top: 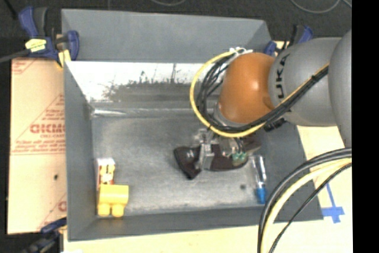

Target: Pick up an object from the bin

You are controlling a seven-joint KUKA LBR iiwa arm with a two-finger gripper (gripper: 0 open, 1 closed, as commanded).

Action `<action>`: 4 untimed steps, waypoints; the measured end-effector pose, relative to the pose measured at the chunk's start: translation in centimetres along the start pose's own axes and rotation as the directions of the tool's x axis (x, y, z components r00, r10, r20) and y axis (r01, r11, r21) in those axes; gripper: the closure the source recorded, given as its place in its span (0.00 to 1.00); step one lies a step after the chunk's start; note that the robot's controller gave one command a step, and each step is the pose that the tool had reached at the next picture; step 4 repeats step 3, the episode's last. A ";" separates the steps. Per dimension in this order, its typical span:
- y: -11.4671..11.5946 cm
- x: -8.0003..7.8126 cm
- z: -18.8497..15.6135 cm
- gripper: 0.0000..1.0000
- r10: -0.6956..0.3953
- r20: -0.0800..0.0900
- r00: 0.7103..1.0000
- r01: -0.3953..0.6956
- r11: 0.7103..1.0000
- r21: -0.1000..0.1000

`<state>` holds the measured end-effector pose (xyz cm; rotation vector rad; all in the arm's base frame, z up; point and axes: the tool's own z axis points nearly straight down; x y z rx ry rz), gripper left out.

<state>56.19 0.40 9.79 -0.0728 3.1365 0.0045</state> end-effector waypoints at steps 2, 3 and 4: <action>-0.1 -0.2 -3.6 1.00 0.001 0.005 1.000 -0.001 1.000 0.001; -0.1 -0.2 -6.0 1.00 0.002 0.008 1.000 -0.002 1.000 0.002; -0.1 -0.2 -6.0 1.00 0.002 0.008 1.000 -0.002 1.000 0.002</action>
Offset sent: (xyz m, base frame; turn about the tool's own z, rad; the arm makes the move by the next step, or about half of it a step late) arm 0.0000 0.0000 0.0936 0.0000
